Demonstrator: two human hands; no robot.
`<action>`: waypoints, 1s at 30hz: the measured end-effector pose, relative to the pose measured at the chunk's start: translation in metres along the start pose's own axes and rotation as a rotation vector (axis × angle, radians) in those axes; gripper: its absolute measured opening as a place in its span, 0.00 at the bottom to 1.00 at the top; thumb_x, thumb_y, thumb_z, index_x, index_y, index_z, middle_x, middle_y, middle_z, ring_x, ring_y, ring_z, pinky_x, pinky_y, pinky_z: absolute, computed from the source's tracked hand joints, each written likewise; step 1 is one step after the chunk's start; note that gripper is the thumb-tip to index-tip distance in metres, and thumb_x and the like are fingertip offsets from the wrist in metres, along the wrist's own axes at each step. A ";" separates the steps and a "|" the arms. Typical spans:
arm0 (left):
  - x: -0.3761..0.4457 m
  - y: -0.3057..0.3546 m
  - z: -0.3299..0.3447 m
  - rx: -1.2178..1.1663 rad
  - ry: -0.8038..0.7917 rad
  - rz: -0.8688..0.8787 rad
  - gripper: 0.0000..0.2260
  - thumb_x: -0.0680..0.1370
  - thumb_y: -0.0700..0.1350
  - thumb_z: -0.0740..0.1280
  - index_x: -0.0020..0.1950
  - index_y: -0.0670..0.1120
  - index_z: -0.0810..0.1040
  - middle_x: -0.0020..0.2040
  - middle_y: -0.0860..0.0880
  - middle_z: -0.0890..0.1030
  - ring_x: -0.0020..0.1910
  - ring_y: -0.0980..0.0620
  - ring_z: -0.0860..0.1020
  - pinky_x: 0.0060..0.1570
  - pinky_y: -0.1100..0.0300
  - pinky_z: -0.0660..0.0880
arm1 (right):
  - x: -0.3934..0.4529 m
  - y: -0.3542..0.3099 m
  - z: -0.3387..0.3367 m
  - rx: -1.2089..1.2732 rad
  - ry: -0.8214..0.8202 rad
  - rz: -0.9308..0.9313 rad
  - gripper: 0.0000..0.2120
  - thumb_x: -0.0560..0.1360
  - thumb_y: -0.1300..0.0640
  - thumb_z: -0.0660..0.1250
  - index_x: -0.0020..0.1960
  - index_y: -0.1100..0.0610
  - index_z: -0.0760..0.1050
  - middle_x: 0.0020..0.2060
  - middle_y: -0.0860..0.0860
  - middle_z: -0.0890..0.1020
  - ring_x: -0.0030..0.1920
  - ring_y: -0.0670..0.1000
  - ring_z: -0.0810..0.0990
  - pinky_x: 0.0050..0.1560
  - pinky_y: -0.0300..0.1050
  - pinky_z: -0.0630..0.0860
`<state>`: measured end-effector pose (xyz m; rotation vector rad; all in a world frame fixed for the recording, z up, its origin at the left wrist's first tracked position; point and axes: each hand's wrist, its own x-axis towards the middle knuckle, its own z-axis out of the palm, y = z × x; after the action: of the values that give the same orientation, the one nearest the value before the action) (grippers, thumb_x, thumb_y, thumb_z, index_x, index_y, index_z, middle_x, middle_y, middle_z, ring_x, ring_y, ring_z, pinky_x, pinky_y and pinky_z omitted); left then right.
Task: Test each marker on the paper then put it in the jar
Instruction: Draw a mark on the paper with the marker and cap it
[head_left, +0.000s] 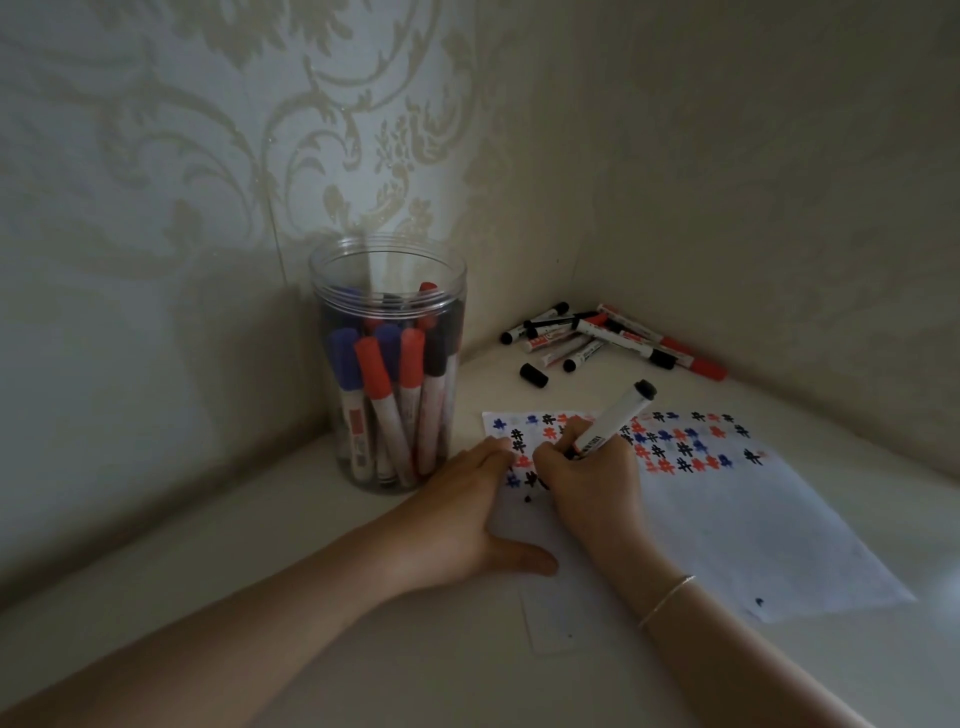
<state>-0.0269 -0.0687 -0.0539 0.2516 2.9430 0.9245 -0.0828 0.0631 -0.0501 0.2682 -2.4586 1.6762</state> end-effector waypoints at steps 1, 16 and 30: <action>0.000 0.000 0.000 0.005 0.002 0.000 0.48 0.65 0.67 0.71 0.77 0.50 0.55 0.76 0.57 0.56 0.74 0.58 0.56 0.72 0.63 0.54 | 0.000 0.000 -0.001 0.020 -0.016 0.007 0.09 0.68 0.69 0.67 0.32 0.66 0.68 0.22 0.52 0.70 0.19 0.43 0.68 0.22 0.32 0.65; 0.000 0.002 -0.001 0.057 -0.054 -0.029 0.49 0.68 0.67 0.69 0.79 0.49 0.47 0.79 0.56 0.46 0.76 0.58 0.47 0.72 0.63 0.46 | 0.003 0.002 -0.005 0.160 0.004 0.071 0.12 0.69 0.69 0.66 0.30 0.62 0.67 0.21 0.55 0.71 0.19 0.48 0.71 0.21 0.37 0.69; -0.001 -0.001 0.001 0.029 0.082 0.021 0.23 0.82 0.48 0.58 0.76 0.49 0.58 0.78 0.56 0.53 0.76 0.59 0.51 0.67 0.73 0.44 | 0.002 0.000 -0.010 0.390 0.040 0.075 0.12 0.75 0.59 0.69 0.36 0.61 0.71 0.23 0.53 0.76 0.22 0.49 0.75 0.26 0.41 0.74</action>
<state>-0.0259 -0.0692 -0.0556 0.2521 3.0362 0.9164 -0.0846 0.0719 -0.0460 0.1859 -2.1206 2.1630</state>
